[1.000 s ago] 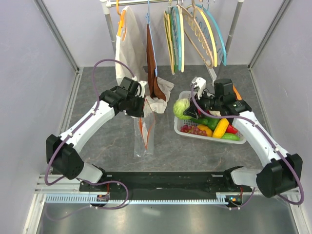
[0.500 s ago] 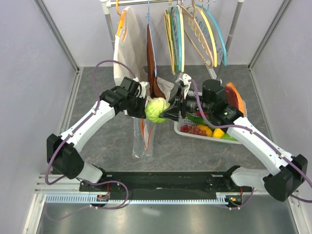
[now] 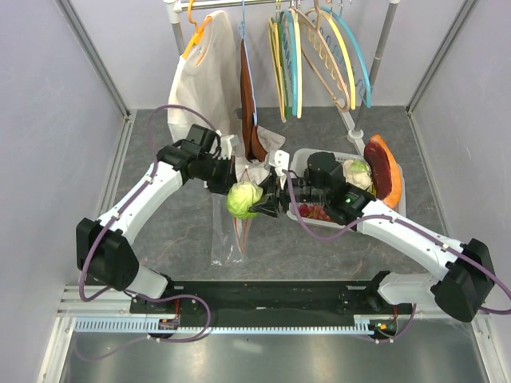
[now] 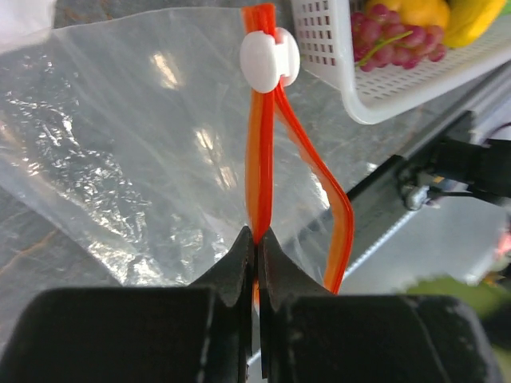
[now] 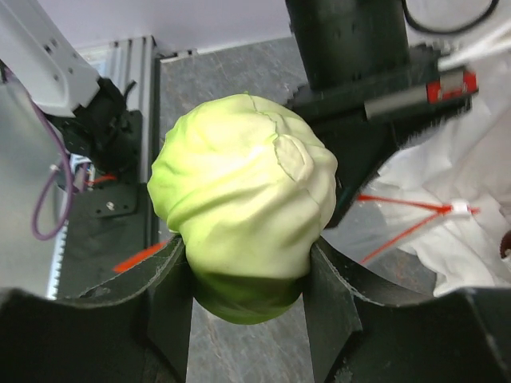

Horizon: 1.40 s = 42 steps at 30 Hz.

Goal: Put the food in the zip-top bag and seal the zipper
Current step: Place the fake vegetable in the zipper food storage bag.

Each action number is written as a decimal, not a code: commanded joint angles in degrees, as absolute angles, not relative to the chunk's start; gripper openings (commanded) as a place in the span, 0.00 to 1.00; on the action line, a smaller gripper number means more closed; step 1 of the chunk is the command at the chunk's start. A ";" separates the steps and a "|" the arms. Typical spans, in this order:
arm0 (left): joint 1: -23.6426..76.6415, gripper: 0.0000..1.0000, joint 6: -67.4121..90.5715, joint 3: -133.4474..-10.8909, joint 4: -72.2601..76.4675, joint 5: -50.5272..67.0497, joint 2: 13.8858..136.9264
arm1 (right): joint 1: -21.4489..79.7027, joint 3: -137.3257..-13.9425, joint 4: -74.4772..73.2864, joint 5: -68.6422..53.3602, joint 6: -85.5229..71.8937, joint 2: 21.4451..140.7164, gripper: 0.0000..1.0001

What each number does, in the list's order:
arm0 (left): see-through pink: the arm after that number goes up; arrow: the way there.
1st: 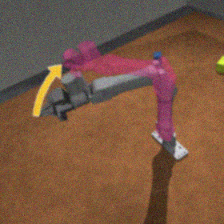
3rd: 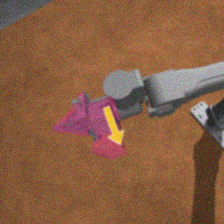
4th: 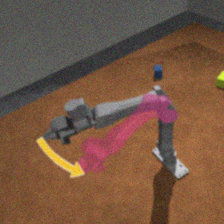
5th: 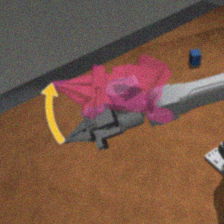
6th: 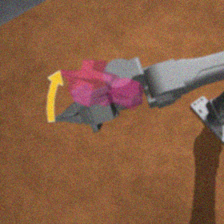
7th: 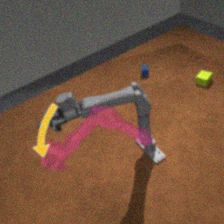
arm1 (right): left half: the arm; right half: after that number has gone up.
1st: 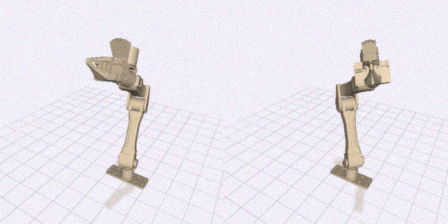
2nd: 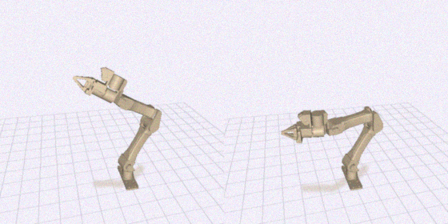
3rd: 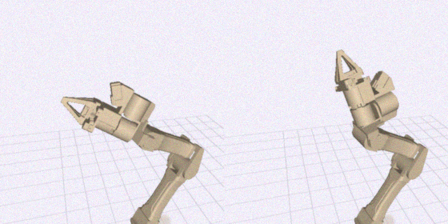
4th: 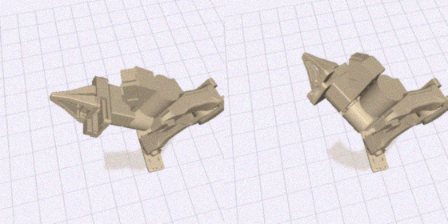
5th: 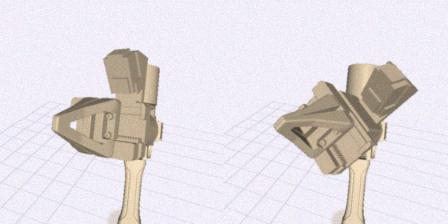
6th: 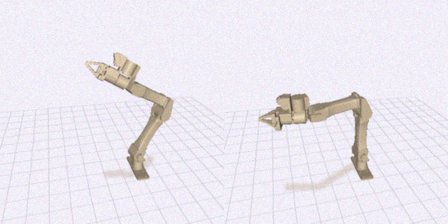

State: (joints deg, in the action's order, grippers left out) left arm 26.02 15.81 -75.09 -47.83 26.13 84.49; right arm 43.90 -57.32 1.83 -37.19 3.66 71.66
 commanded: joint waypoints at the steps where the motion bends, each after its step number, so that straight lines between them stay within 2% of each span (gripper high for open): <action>1: 23.12 0.02 19.25 -74.53 -46.85 39.26 84.20 | 44.12 -53.97 4.57 -34.28 10.54 70.75 0.41; 7: 22.85 0.02 19.07 -74.27 -46.32 42.27 84.11 | 44.12 -52.29 6.24 -31.91 11.95 73.64 0.40; 18: 21.62 0.02 18.02 -74.62 -46.32 41.92 80.77 | 44.21 -58.09 -13.87 -22.50 17.05 77.07 0.38; 32: 21.71 0.02 18.90 -74.71 -44.65 46.84 79.98 | 47.81 -74.78 -33.74 -14.94 12.92 91.40 0.31; 42: 21.71 0.02 19.86 -74.18 -42.89 46.23 76.73 | 47.72 -76.11 -37.44 -9.41 4.13 92.11 0.31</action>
State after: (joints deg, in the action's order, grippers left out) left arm 20.01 17.02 -72.31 -45.82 34.59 82.98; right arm 48.07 -76.51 -31.24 -18.02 8.29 89.36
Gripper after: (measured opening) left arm 0.033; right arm 0.547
